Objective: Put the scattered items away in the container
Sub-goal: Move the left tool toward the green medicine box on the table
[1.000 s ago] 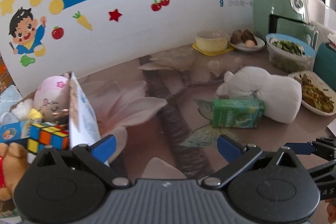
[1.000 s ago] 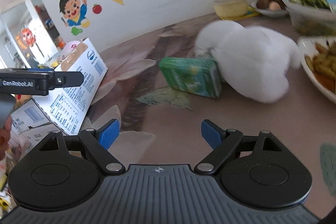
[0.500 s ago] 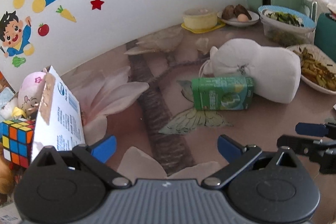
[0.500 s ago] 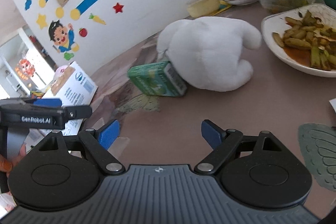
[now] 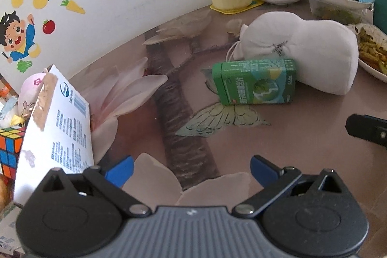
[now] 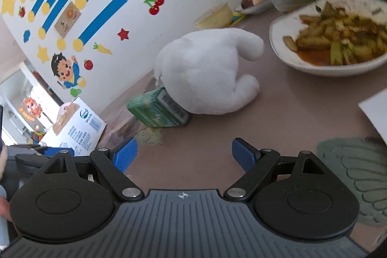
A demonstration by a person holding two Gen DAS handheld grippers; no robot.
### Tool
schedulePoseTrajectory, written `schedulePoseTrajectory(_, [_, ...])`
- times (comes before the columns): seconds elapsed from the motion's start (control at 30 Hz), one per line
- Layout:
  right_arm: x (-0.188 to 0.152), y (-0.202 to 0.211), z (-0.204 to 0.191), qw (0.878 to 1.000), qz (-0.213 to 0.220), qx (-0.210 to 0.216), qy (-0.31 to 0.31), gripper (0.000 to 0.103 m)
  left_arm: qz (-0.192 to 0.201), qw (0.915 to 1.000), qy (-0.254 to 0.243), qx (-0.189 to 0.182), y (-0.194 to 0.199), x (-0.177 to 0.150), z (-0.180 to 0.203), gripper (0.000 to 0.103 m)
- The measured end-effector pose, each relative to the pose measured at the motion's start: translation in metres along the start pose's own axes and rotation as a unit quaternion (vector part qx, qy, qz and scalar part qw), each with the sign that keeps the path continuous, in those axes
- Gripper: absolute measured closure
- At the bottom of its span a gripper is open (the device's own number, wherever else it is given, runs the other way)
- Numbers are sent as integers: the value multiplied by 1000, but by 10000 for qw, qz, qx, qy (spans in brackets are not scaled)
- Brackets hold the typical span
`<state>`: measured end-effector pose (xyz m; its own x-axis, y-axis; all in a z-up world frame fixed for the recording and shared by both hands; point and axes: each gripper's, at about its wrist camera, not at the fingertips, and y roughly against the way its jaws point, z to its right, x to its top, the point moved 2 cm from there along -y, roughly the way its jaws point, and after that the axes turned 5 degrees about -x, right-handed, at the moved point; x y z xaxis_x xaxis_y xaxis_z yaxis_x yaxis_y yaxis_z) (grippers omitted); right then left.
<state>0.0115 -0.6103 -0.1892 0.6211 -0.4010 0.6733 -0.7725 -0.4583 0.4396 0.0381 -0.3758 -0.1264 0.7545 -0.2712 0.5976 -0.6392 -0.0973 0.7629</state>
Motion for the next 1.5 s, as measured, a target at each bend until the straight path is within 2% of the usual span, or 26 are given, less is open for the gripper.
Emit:
schedulePoseTrajectory(0.57, [-5,-5,-4,9997,-120,177,151,0,-138,9995,-61,263,-10,5,27,0])
schedulePoseTrajectory(1.03, [-10,-4,-15,9985,-126,6,532,0,-204,9989,-33,416,-14,8,33,0])
schedulePoseTrajectory(1.5, [-11,-5,-18,9981,-160,-35,601,0,-220,9983,-22,536,-16,7,32,0])
